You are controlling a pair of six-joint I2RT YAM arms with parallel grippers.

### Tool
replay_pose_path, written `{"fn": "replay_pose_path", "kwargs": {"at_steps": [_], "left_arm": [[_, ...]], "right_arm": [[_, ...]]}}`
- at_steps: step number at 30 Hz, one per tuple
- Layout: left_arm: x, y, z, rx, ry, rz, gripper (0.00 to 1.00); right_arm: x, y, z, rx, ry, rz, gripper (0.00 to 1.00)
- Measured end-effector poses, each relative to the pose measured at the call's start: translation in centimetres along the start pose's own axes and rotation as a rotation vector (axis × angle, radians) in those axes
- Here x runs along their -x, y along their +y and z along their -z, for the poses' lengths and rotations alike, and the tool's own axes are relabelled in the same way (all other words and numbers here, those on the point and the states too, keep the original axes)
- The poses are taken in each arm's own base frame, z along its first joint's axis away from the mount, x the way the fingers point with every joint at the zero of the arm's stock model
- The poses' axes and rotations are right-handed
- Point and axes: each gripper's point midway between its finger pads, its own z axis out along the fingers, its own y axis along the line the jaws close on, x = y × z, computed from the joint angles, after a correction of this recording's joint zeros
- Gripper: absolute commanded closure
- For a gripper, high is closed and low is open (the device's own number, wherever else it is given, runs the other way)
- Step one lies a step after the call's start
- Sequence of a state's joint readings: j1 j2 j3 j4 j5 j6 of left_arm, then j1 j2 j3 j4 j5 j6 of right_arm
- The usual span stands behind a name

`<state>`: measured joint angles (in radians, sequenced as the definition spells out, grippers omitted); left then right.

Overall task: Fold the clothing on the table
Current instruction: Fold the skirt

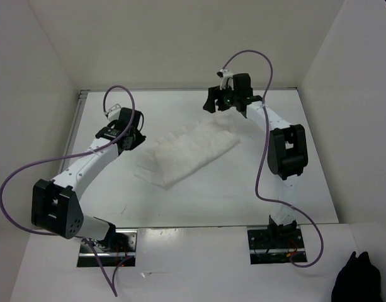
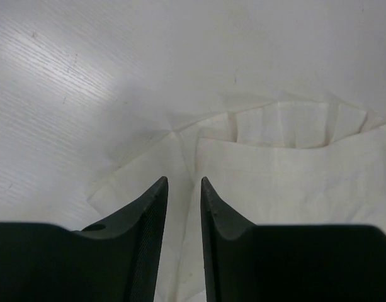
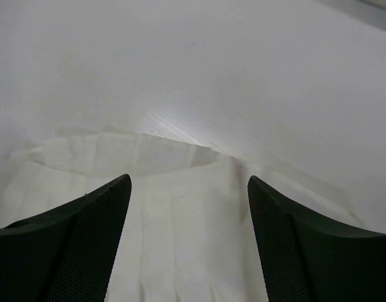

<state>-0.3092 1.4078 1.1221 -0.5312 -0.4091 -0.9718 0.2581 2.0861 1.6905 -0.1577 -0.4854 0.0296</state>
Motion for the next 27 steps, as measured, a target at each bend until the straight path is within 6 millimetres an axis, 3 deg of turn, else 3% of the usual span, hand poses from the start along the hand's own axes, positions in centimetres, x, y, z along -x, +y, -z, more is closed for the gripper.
{"fn": "replay_pose_path", "kwargs": {"at_steps": [5,9,14,18,21,24,27], "left_arm": [[-1.9,-1.9,-0.4,-0.114,0.076,0.004,0.64],[-5.0,-3.0,-1.9,-0.176,0.194,-0.013,0.67],[-9.7,-2.4,-3.4,-0.209,0.331,-0.022,0.65],[-11.4,-3.0,-4.0,-0.249,0.393,-0.023,0.63],[-11.9,-3.3,-4.4,-0.26,0.412,-0.024,0.57],[-11.9,-3.5,-4.3,-0.275,0.418,-0.022,0.44],[-11.4,-3.8,-4.2,-0.295,0.408,-0.022,0.32]], "right_arm": [[1.3,-4.0,2.3,-0.093,-0.027,0.095,0.2],[0.7,-4.8,2.4,-0.097,-0.003,0.168,0.2],[-0.4,-4.9,0.9,-0.033,0.07,0.225,0.21],[-0.3,-5.7,-1.8,0.072,0.125,0.269,0.21],[-1.8,-6.5,-2.2,0.123,0.186,0.265,0.13],[-4.1,-6.6,-1.3,0.163,0.268,0.236,0.13],[-5.2,-6.6,-0.7,0.197,0.317,0.226,0.13]]}}
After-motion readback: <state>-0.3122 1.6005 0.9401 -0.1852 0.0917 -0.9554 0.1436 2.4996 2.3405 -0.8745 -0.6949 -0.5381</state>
